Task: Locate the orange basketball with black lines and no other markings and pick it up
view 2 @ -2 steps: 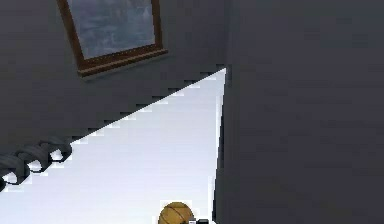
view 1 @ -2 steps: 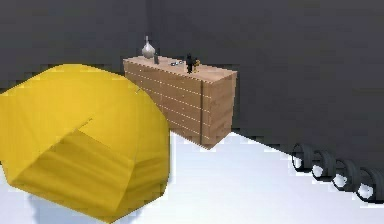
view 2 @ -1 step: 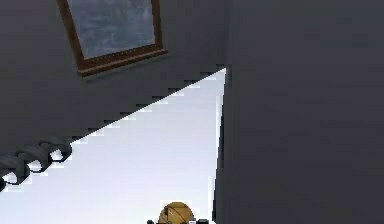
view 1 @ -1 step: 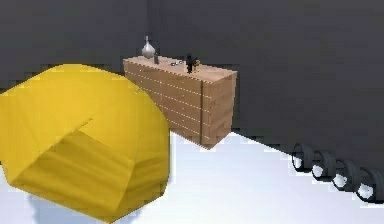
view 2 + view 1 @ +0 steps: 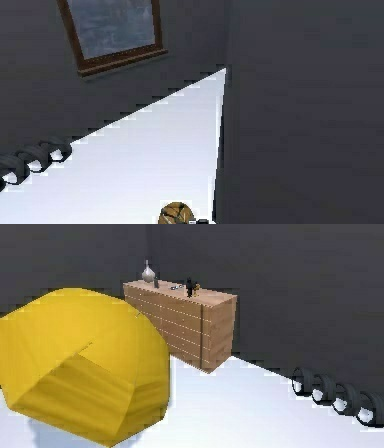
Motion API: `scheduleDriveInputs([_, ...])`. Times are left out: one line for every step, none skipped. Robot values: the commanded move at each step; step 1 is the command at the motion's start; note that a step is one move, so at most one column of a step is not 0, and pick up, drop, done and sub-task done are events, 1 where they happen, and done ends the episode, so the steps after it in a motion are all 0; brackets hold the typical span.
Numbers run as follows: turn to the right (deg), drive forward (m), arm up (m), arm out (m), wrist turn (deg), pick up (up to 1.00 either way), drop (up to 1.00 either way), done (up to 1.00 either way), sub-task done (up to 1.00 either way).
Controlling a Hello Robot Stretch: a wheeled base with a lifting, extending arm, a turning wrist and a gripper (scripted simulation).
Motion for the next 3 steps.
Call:
scheduleDriveInputs([0.0,0.00,-0.30,0.00,0.0,0.00,0.00,0.00,0.00])
scheduleDriveInputs([0.0,0.00,0.00,0.00,0.0,1.00,0.00,0.00,0.00])
scheduleDriveInputs([0.0,0.00,0.10,0.00,0.0,0.00,0.00,0.00,0.00])
